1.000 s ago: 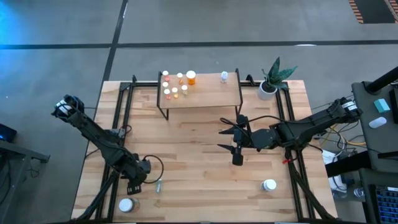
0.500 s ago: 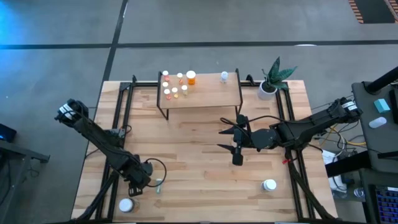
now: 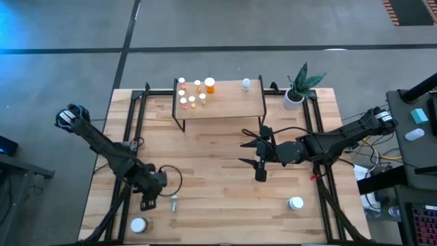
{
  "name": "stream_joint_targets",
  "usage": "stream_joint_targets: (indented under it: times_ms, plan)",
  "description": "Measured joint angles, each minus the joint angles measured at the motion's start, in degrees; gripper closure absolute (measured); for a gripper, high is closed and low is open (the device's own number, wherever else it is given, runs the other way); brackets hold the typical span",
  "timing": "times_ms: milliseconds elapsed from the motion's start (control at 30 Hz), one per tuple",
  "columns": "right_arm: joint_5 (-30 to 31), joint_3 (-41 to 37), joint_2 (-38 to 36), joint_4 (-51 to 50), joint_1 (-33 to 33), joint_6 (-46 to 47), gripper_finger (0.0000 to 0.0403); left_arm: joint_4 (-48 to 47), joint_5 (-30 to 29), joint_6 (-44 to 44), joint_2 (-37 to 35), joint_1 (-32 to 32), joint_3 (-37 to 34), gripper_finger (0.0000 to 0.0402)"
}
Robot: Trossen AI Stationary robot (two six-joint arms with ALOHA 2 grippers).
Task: Pick and place medicine bottles onto shelf by color
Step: Put the transparent pill bottle on the shelf
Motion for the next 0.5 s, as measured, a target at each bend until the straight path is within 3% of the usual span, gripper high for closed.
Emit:
stream_joint_targets:
  times_ms: [133, 300, 500]
  plan:
    - [1.09, 0.0, -0.02, 0.19, 0.0, 0.5, 0.0188, -2.15, -3.85, 9.31, -1.59, 6.89, 5.09, 0.0254]
    - [5.89, 0.0, -0.13, 0.12, 0.0, 1.09, 0.0188, -1.57, -5.29, 28.4, -0.48, 17.91, 13.02, 0.0253]
    - [18.24, 0.0, -0.39, -0.93, 0.0, 1.98, 0.0188, -1.46, -4.93, 49.53, 4.03, 31.11, 23.97, 0.0252]
